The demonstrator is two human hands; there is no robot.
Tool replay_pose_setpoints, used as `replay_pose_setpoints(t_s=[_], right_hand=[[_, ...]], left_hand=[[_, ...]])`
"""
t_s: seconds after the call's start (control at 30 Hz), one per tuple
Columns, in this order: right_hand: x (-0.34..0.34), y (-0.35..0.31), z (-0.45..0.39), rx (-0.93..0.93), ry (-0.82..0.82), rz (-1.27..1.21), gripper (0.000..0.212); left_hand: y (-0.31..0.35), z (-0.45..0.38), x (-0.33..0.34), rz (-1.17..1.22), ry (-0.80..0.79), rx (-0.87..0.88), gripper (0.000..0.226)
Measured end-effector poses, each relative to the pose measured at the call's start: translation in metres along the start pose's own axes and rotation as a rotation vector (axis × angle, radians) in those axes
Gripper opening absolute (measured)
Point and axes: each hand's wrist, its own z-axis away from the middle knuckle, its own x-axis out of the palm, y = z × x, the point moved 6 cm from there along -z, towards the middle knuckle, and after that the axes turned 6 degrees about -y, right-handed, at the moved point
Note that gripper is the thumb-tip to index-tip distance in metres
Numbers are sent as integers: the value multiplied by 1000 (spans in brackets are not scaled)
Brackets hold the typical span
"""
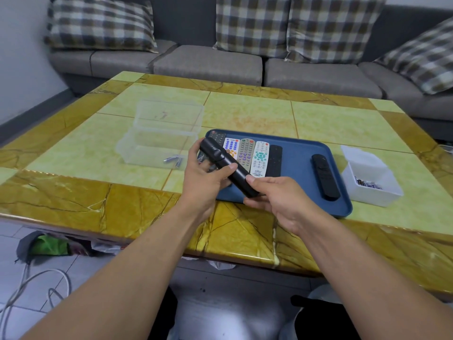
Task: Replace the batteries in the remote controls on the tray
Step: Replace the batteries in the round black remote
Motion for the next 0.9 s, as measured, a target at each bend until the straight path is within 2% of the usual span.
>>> replay_pose_setpoints(t_s=[0.23, 0.37, 0.47, 0.53, 0.67, 0.9], right_hand=[[1, 0, 0, -49, 40, -3, 19], [10, -10, 6, -32, -120, -295, 24], [15, -16, 12, 15, -221, -465, 25], [17, -15, 13, 15, -244, -506, 27], [17, -15, 14, -31, -242, -495, 33], [7, -7, 5, -81, -128, -383, 28]], left_hand=[[-1, 2, 0, 61, 48, 13, 79], [2, -1, -2, 184, 119, 29, 73], [4, -6, -2, 310, 95, 2, 83], [8, -7, 0, 343, 65, -12, 78], [12, -3, 3, 339, 28, -19, 65], [6, -2, 1, 266, 44, -12, 66]])
